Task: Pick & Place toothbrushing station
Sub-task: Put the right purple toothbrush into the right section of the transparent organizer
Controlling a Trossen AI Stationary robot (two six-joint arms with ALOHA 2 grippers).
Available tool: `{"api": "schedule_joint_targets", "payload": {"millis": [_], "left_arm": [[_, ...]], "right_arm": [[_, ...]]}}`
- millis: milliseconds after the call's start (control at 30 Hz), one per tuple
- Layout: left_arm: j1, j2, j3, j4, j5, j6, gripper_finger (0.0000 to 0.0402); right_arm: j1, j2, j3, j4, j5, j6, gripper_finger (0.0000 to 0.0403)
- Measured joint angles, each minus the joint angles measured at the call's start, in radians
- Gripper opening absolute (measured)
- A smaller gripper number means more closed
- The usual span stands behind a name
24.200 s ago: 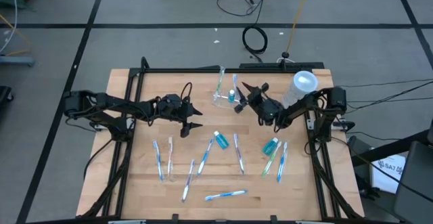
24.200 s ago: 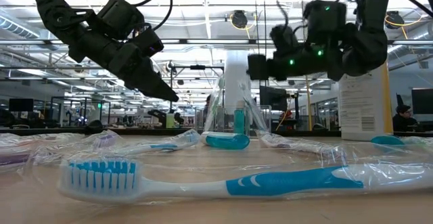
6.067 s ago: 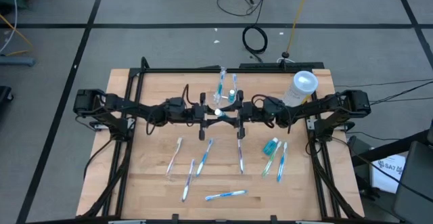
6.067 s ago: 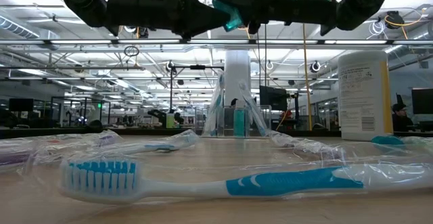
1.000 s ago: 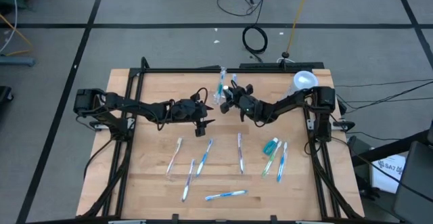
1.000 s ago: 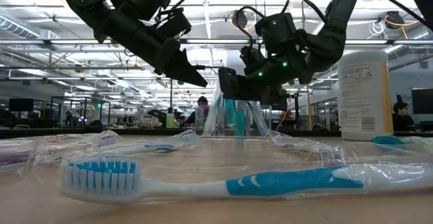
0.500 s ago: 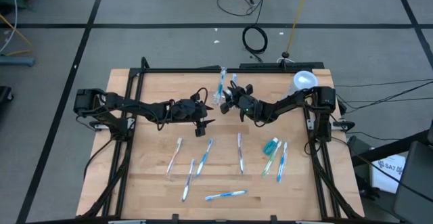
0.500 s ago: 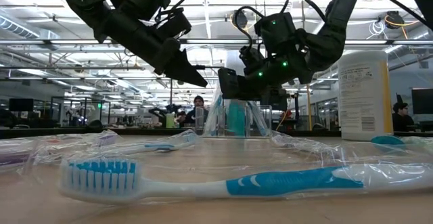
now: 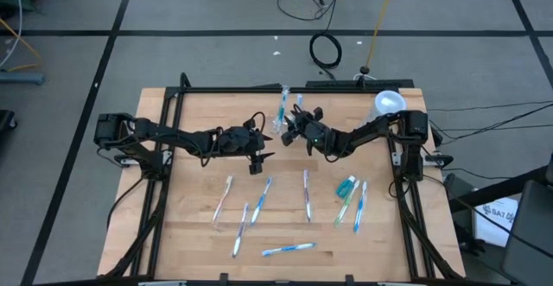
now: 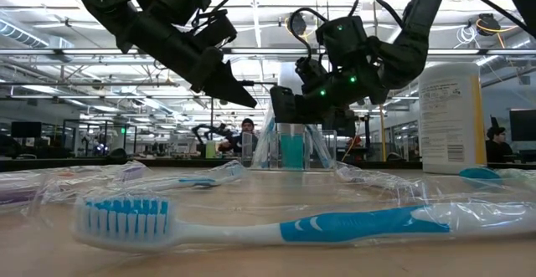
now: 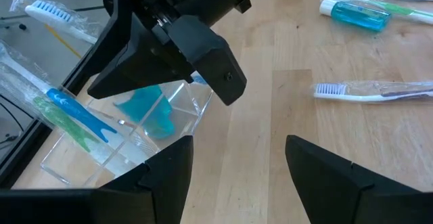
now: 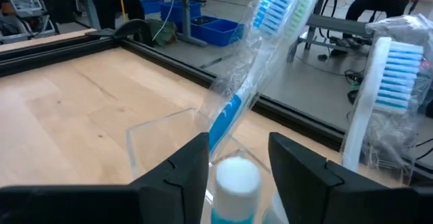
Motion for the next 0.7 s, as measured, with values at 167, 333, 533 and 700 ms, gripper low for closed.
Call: {"api": "schedule_joint_targets", "payload": {"millis": [167,333,533,700], "left_arm": [[0.000,0.000,0.000,0.000,0.000,0.000,0.0239],[0.000,0.000,0.000,0.000,0.000,-0.006,0.0239],[0.000,0.000,0.000,-0.008,0.016,-0.034,0.0239],[-0.004,0.000,0.000,-0.039,0.100,-0.111,0.0239]], "right_arm": [[0.011,-0.022,-0.001,0.030,0.000,-0.065,0.0149],[0.030,-0.068,-0.001,0.028,0.000,-0.093,0.0149],[0.077,-0.160,-0.001,-0.016,-0.001,-0.140,0.0150],[0.118,-0.265,-0.001,-0.146,-0.026,-0.144,0.0150]]}}
